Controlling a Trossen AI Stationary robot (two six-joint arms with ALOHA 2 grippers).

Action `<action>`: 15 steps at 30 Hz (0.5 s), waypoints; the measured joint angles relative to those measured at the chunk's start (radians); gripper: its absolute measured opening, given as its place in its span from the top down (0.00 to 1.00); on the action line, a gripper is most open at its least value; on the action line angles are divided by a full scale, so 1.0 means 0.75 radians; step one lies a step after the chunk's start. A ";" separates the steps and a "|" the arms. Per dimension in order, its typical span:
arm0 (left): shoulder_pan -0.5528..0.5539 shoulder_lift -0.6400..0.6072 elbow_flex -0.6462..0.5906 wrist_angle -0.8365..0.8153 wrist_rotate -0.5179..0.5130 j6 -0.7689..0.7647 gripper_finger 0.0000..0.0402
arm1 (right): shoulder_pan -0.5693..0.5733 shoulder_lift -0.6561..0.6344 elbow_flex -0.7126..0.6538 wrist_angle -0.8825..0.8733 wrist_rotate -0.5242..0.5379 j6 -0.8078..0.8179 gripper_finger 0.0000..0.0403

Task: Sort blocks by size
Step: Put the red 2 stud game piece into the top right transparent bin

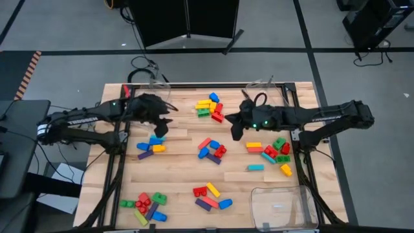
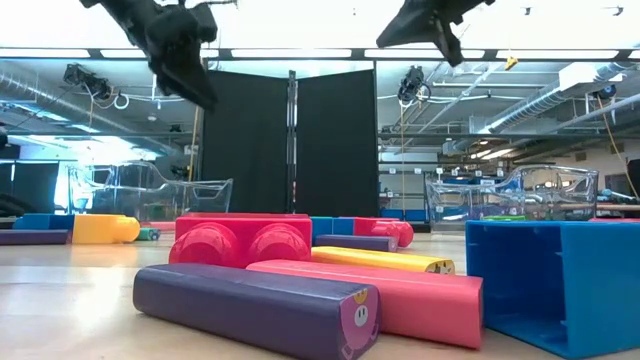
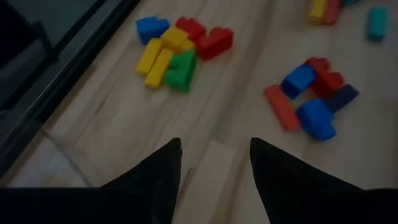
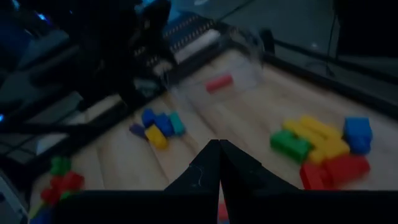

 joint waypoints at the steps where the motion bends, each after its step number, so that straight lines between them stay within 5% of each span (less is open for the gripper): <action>1: -0.019 -0.003 0.000 0.018 0.000 -0.005 0.51 | -0.019 0.000 0.000 0.018 -0.013 -0.013 0.95; 15: -0.142 -0.021 0.000 0.066 0.070 -0.036 0.51 | -0.228 0.000 0.000 0.124 -0.238 -0.077 0.95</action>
